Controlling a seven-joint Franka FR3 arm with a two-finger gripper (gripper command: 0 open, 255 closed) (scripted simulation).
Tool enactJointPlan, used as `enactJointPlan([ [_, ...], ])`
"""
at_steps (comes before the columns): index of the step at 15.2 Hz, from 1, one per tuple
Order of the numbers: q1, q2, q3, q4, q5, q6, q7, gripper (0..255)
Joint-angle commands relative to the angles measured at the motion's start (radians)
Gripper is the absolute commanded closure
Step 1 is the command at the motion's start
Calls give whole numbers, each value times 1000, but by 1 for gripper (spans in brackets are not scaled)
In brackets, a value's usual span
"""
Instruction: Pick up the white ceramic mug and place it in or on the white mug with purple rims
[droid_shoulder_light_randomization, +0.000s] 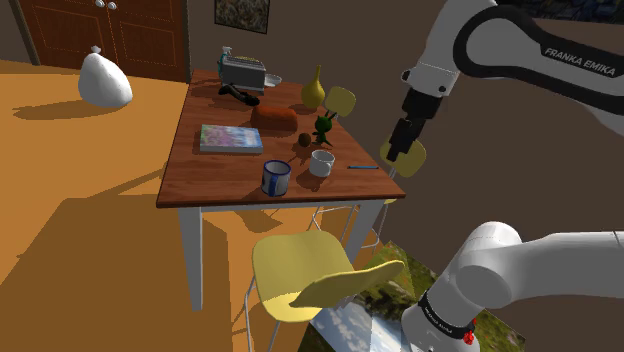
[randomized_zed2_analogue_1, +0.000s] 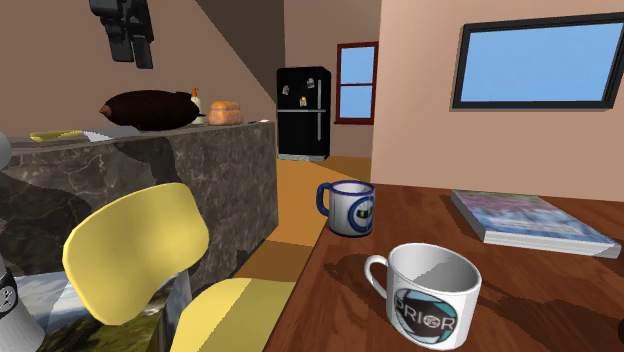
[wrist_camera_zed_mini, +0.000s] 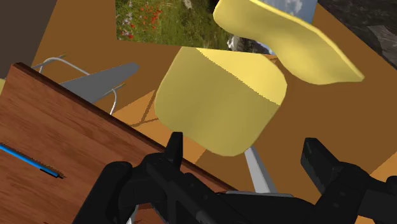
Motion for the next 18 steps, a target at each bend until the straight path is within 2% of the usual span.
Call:
enactJointPlan([
  [1,0,0,0,0,0,0,0,0],
  [9,-23,191,-102,-16,-54,223,-123,0],
  [18,-34,475,-209,73,-53,437,-264,0],
])
